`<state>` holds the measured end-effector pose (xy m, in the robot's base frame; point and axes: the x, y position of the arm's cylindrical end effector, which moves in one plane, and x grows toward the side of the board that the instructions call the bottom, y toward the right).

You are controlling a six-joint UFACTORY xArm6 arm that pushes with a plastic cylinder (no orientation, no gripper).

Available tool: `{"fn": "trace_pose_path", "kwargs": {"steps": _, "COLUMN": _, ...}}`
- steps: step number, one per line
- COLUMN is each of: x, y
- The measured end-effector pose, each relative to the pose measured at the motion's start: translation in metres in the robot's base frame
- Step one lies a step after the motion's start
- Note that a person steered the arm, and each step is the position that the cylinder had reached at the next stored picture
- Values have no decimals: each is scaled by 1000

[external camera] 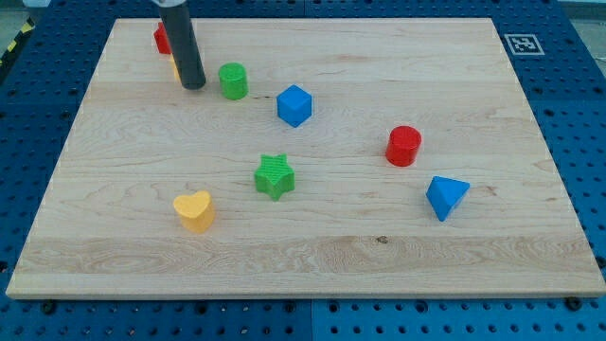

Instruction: Move the green circle closer to the red star

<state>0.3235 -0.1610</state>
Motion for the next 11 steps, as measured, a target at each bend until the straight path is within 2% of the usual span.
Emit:
{"fn": "trace_pose_path", "kwargs": {"steps": 1, "x": -2, "y": -26}}
{"fn": "trace_pose_path", "kwargs": {"steps": 3, "x": 9, "y": -26}}
{"fn": "trace_pose_path", "kwargs": {"steps": 5, "x": 98, "y": 77}}
{"fn": "trace_pose_path", "kwargs": {"steps": 6, "x": 96, "y": 104}}
{"fn": "trace_pose_path", "kwargs": {"steps": 9, "x": 25, "y": 77}}
{"fn": "trace_pose_path", "kwargs": {"steps": 10, "x": 40, "y": 83}}
{"fn": "trace_pose_path", "kwargs": {"steps": 11, "x": 34, "y": 76}}
